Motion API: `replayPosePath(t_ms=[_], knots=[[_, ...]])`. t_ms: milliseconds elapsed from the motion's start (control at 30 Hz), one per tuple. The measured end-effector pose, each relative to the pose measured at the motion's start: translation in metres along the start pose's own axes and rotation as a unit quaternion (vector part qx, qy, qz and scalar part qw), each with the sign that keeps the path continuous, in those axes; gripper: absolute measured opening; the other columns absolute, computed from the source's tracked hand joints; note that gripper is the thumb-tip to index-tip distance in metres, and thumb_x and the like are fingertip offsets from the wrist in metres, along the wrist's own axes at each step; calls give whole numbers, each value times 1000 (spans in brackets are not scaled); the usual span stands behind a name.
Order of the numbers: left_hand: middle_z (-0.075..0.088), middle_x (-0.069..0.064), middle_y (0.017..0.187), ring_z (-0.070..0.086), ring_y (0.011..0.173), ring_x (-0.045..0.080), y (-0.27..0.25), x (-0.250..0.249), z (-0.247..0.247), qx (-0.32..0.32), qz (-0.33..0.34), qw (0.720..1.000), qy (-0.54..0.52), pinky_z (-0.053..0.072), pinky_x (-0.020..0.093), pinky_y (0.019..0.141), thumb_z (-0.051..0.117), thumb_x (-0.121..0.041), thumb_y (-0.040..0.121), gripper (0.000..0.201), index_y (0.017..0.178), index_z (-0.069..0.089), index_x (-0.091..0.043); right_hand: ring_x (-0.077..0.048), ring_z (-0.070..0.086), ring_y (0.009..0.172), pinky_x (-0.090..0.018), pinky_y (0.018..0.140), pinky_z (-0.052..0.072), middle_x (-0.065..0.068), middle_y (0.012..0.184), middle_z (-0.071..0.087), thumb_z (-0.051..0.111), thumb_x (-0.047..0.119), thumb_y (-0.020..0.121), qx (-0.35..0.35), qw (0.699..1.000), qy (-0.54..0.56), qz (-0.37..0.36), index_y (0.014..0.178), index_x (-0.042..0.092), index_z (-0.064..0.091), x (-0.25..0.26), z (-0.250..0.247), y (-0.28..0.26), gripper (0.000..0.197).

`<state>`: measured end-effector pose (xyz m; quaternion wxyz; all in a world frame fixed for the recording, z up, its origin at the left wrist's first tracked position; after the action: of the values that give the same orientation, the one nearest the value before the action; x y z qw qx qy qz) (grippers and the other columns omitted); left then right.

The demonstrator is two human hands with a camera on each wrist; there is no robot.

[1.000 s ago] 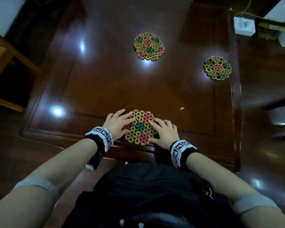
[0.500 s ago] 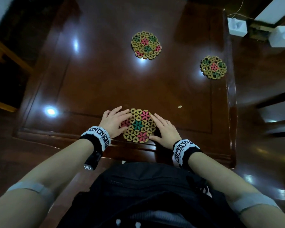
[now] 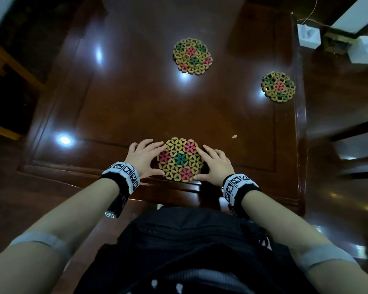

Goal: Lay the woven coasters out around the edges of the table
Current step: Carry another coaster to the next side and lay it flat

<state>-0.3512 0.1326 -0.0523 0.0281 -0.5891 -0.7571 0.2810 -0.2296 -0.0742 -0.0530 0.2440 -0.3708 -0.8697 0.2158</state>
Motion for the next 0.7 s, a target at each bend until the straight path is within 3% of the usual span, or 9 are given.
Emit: replayPosePath(t_ms=[700], knots=[[15, -12, 158, 8, 145, 22, 1, 1, 0, -4, -12, 1000, -25, 12, 50, 117, 68, -62, 69, 93, 146, 23, -39, -25, 8, 144, -47, 116, 19, 7, 161, 6, 70, 51, 76, 0, 1000, 3, 17, 150, 41, 8, 5, 2, 1, 97]])
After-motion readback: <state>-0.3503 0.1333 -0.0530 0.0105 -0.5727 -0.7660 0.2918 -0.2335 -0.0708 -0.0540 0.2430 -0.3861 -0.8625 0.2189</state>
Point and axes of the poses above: each hand's wrist, its own y-axis towards the middle knuckle, its own z-axis out of the palm, x = y × z, the point moved 5 cm from there along y, towards the middle knuckle
